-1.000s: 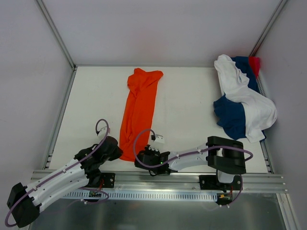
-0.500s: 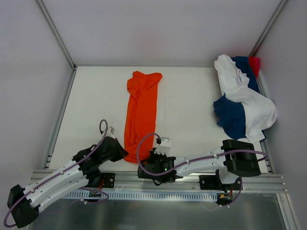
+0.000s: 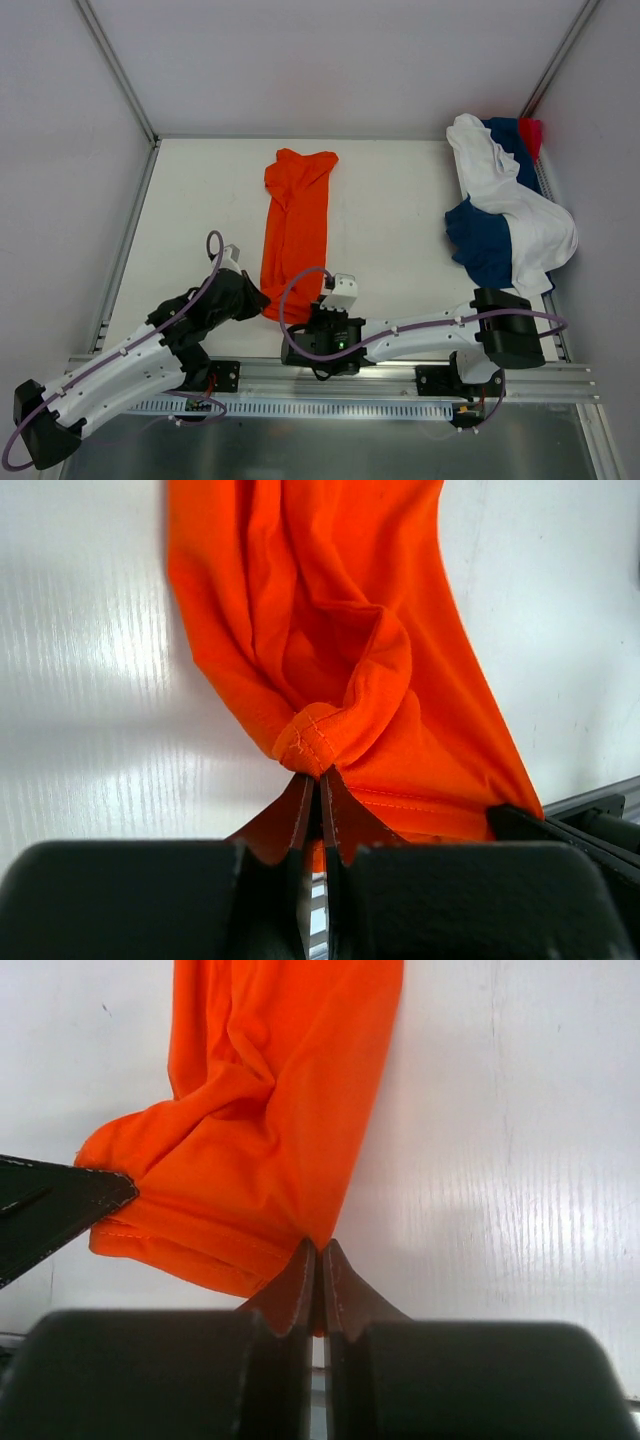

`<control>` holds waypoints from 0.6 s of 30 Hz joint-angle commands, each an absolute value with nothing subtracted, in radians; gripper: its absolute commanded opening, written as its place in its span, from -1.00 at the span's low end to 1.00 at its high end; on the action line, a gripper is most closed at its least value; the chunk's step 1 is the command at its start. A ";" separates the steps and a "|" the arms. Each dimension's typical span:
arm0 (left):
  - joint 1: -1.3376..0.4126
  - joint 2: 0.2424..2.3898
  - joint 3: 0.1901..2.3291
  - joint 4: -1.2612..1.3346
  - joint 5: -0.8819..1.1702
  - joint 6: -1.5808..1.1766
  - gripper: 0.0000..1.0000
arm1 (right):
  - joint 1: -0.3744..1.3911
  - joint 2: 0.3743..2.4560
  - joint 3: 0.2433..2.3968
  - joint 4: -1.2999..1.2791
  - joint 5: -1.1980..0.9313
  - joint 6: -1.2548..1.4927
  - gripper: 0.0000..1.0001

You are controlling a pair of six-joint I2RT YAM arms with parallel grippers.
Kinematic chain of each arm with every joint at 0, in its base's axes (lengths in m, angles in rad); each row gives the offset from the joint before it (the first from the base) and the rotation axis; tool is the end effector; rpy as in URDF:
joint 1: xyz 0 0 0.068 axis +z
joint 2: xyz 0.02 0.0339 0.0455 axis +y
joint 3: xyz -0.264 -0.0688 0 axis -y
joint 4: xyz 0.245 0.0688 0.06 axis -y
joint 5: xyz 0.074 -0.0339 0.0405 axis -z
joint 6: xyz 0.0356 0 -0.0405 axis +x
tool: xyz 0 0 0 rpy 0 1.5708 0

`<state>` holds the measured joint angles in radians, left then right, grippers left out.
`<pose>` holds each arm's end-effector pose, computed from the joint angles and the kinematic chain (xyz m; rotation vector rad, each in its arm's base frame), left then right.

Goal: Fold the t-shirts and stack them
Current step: Grab the bottom of the folded rectangular tshirt with both arms, then fold the folded rectangular tshirt in 1/3 of the way

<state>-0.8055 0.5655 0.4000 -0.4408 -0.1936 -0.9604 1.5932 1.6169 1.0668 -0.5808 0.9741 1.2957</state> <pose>0.1006 -0.0949 0.2117 -0.2912 2.2583 -0.7795 0.0224 0.3130 0.2152 -0.0655 2.1202 0.3266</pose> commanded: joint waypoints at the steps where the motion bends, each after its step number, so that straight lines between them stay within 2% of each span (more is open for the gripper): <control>1: -0.807 0.613 0.480 -0.457 -0.282 -0.896 -1.00 | 1.557 1.614 1.121 -0.684 1.075 1.223 -0.99; 11: -0.805 0.709 0.514 -0.394 -0.357 -0.858 -1.00 | 1.456 1.684 1.212 -0.677 1.091 1.083 -0.99; 18: -0.804 0.784 0.538 -0.330 -0.451 -0.819 -1.00 | 1.342 1.738 1.220 -0.557 1.045 0.964 -0.99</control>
